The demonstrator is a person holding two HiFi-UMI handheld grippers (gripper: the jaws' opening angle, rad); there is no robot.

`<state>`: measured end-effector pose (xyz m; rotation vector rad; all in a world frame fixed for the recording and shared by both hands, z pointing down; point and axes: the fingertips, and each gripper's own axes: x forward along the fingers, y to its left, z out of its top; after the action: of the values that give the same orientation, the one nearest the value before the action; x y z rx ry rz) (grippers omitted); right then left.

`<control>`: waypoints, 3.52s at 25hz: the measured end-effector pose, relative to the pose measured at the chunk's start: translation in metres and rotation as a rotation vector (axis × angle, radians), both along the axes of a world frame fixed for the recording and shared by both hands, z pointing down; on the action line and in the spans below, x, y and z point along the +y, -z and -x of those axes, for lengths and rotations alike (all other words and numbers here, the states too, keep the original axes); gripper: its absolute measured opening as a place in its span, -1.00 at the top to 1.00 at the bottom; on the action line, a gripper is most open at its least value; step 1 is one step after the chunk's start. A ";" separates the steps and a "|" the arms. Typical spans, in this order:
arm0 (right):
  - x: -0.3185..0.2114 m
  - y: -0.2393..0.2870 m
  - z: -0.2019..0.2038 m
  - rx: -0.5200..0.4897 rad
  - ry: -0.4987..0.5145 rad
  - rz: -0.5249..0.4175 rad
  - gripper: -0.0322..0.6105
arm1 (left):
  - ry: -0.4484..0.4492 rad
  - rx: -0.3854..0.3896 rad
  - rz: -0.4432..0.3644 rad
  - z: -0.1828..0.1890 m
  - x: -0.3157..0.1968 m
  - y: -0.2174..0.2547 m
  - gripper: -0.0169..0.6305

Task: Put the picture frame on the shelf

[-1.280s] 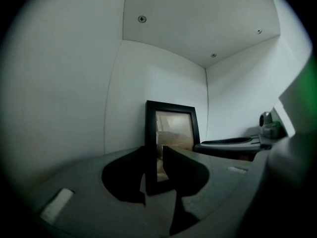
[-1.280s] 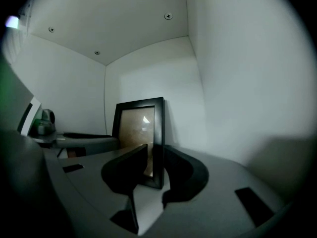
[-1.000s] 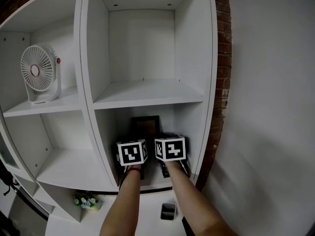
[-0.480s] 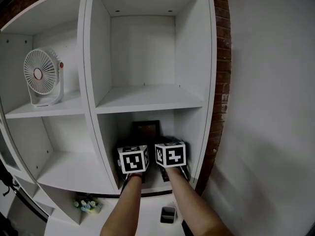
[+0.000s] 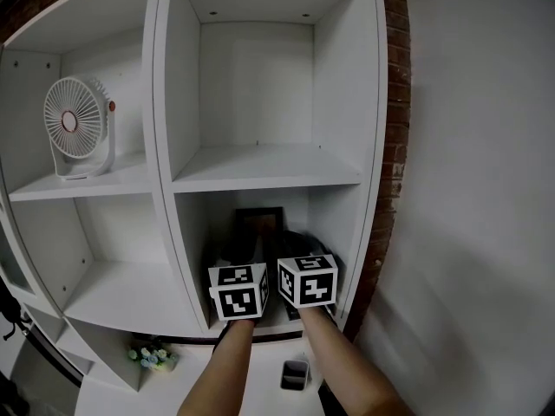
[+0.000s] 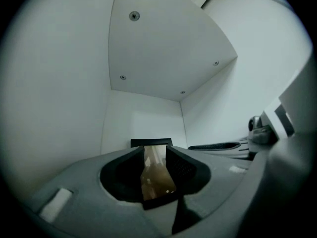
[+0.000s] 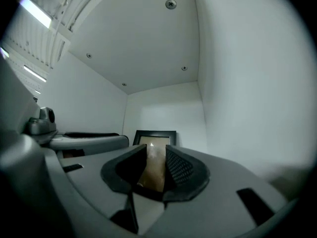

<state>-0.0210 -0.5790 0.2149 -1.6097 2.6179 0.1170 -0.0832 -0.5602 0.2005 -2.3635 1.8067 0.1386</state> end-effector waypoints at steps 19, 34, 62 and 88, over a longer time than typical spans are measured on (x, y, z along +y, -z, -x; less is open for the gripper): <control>0.063 0.017 -0.003 0.014 0.017 -0.195 0.62 | -0.084 -0.018 -0.183 -0.014 0.063 0.016 0.56; 0.139 0.013 -0.011 -0.003 0.069 -0.248 0.64 | -0.147 -0.023 -0.235 -0.017 0.141 0.006 0.82; 0.263 -0.102 -0.016 0.010 0.194 -0.079 0.79 | -0.296 0.045 -0.027 -0.026 0.251 -0.117 0.87; 0.361 -0.187 0.007 0.019 0.377 0.009 0.81 | -0.316 0.050 0.085 0.001 0.336 -0.208 0.88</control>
<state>-0.0283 -0.2177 0.4019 -1.0926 2.8814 0.0998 -0.0838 -0.2245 0.4080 -2.7144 1.4716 0.1638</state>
